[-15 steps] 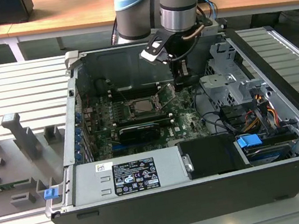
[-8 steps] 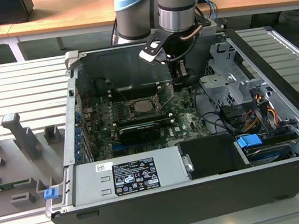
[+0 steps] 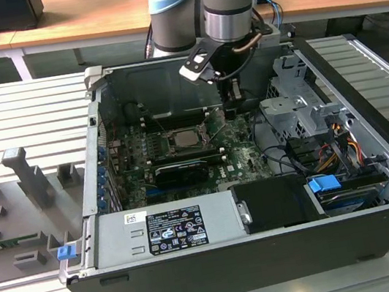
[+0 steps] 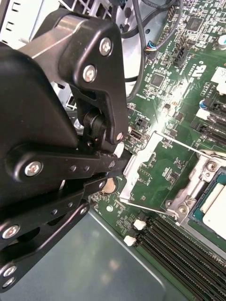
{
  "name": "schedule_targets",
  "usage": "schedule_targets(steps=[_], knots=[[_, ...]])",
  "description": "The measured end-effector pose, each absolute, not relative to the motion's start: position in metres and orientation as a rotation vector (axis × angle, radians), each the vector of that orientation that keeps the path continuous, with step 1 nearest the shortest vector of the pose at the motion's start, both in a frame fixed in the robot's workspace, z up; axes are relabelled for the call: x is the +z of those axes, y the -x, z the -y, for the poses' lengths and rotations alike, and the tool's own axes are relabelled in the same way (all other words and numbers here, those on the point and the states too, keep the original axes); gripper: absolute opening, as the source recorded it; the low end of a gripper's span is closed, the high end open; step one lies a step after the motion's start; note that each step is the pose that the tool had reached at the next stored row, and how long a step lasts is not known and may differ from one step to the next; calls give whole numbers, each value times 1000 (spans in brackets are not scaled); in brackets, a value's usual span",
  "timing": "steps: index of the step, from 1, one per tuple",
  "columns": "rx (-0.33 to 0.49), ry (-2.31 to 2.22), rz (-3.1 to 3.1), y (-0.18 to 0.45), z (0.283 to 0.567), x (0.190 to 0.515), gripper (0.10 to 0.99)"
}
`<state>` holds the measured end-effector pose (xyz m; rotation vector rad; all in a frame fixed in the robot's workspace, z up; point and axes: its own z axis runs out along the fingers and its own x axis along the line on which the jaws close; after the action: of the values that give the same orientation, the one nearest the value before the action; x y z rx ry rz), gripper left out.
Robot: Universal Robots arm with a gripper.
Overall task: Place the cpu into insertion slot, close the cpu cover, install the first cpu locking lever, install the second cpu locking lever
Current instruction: 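Close the cpu cover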
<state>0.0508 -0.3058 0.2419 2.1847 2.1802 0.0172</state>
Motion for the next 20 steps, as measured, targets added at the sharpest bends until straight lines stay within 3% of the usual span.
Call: schedule_targets(steps=[20], knots=[[17,-2185,-2180,-43,306,241,106]])
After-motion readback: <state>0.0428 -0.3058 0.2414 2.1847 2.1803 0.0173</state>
